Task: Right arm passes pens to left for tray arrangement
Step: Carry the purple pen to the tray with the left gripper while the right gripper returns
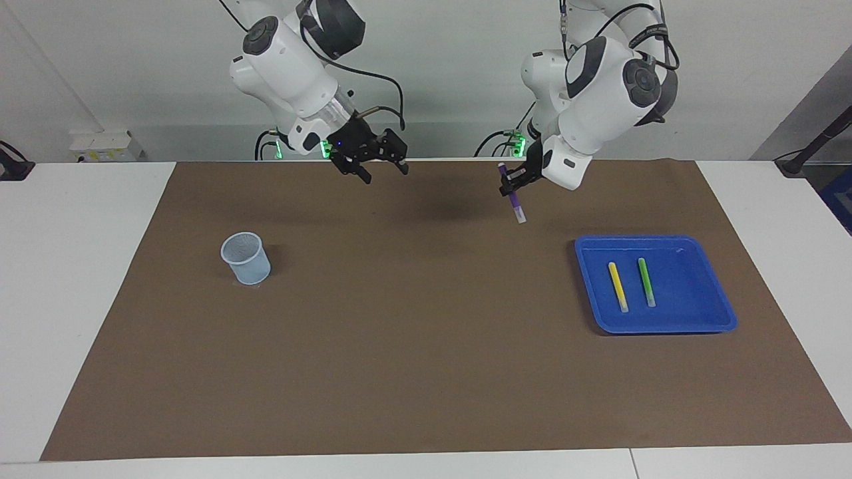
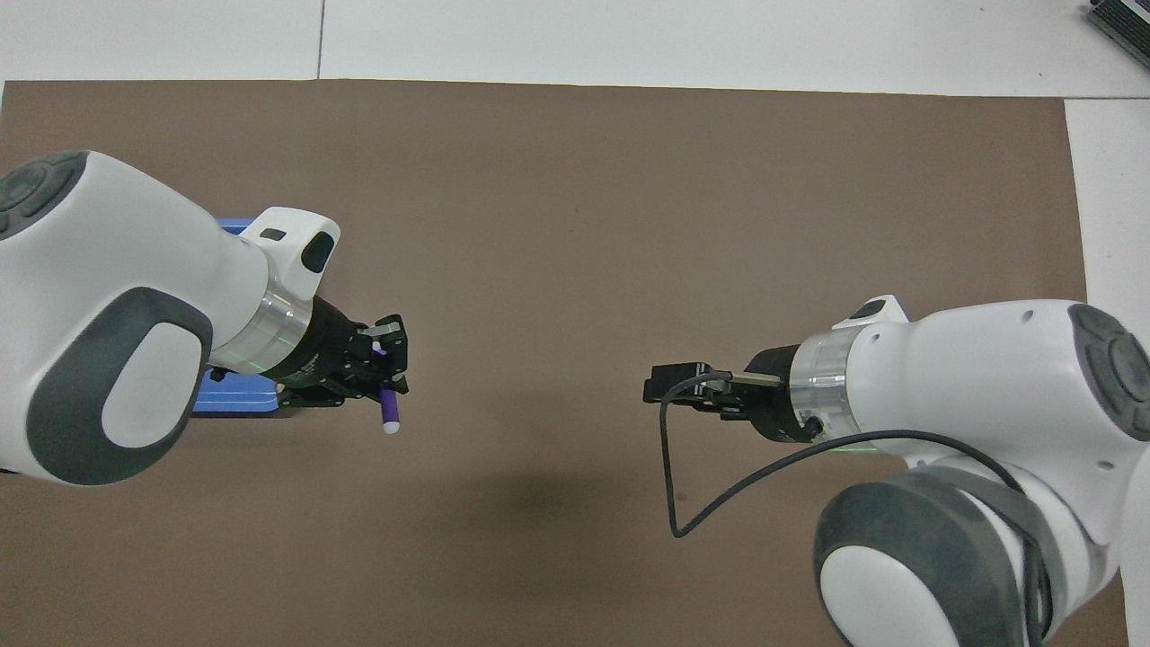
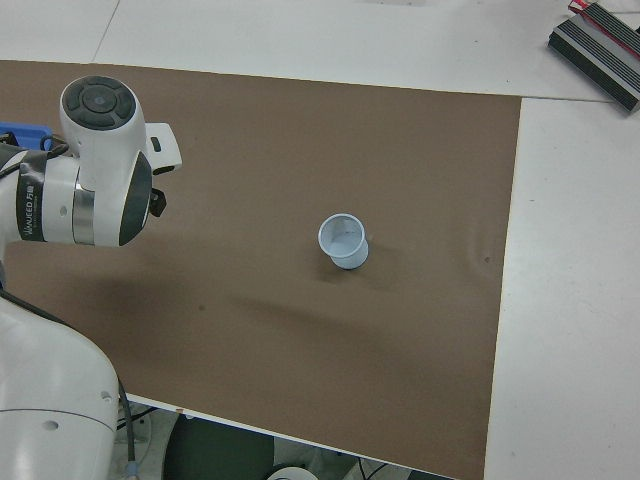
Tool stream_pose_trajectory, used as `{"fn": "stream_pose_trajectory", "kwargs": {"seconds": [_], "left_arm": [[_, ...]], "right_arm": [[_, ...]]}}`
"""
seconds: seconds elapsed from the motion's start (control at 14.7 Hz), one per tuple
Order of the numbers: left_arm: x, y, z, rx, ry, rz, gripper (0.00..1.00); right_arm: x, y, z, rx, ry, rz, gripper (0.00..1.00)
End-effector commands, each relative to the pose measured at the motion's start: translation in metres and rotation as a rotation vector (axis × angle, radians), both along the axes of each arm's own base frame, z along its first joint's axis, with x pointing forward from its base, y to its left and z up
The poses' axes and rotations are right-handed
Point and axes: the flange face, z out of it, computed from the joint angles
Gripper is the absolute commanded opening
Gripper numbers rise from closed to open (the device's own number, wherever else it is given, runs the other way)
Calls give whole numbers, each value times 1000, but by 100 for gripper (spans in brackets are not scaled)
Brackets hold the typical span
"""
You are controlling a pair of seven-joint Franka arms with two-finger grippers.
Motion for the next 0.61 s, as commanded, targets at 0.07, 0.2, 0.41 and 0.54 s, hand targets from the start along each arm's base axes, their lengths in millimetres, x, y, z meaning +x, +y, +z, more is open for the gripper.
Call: {"fn": "stream_pose_trajectory", "kwargs": {"seconds": [0.07,0.2,0.41,0.54], "left_arm": [[5,59,2,102,-54,-252,0],[12,92,0,135,-77,-324,0],[22,151,-1,179,-96,-371,0],[28,177,-5,195,-110,-392,0]], "right_arm": [[1,-50,7,-191,11,157,100],[-1,-73,6,-257,34,214,100],[0,-106,9,-325,65,246,100],[1,-121,8,-383,57,285,100]]}}
